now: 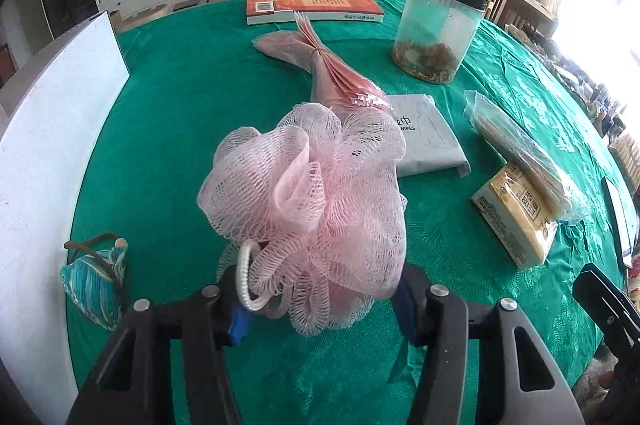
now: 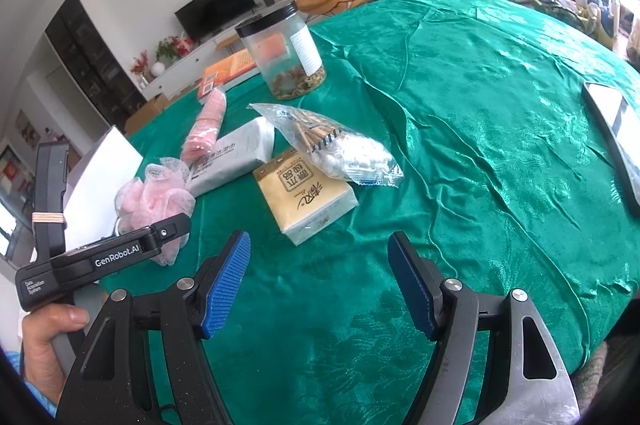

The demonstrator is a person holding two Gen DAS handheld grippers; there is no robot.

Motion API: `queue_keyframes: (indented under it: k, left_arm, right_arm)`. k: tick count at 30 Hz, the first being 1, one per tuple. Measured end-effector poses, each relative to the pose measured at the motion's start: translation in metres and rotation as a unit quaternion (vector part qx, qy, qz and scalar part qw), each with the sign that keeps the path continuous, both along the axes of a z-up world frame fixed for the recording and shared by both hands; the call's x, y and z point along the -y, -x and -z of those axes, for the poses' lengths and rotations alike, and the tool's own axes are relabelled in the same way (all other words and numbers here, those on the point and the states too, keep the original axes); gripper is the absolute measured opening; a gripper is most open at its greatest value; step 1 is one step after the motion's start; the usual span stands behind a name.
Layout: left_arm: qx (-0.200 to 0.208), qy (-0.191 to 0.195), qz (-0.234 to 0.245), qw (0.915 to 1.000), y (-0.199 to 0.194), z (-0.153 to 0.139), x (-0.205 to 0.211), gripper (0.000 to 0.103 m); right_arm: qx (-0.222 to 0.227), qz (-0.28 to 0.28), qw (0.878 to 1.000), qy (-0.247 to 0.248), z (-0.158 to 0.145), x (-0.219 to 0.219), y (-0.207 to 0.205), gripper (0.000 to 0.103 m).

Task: Organize soft objects
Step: 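Grasp the pink mesh bath puff with the left tool, then grasp the bag of wooden cotton swabs with the right tool while the left tool holds the puff, then carry the bath puff and swab bag into the white box and open both tools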

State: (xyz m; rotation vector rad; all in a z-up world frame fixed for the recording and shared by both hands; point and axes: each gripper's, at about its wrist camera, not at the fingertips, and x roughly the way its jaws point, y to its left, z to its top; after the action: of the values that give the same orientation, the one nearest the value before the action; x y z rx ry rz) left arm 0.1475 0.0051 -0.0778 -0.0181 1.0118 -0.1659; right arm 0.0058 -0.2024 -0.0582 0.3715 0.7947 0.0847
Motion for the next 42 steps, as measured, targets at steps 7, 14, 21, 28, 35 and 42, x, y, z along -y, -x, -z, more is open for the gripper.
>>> queue_keyframes:
  k: [7, 14, 21, 28, 35, 42]
  left_arm:
    - [0.018, 0.013, 0.007, 0.9997, 0.032, -0.011, -0.018, 0.031]
    - [0.021, 0.027, 0.006, 0.9994, 0.054, -0.014, -0.031, 0.031]
    - [0.031, 0.052, 0.003, 0.9981, 0.061, -0.030, -0.038, 0.031]
    - [0.047, 0.086, -0.013, 0.9951, 0.071, -0.048, -0.059, 0.031]
    - [0.072, 0.110, -0.019, 0.9911, 0.090, -0.074, -0.079, 0.031]
    - [0.116, 0.100, -0.075, 0.9853, 0.122, -0.121, -0.161, 0.031]
  right_arm:
    - [0.011, -0.001, 0.999, -0.030, -0.002, 0.007, 0.003, 0.074]
    - [-0.010, -0.045, 0.999, -0.001, -0.027, 0.014, -0.046, 0.076]
    - [-0.136, -0.155, 0.970, 0.126, -0.006, -0.020, -0.145, 0.042]
    - [-0.135, -0.103, 0.983, 0.074, -0.028, 0.030, -0.147, 0.018]
    - [-0.083, -0.076, 0.993, 0.047, -0.068, 0.037, -0.114, 0.017]
    - [-0.032, -0.179, 0.982, -0.043, -0.125, -0.056, -0.083, 0.017]
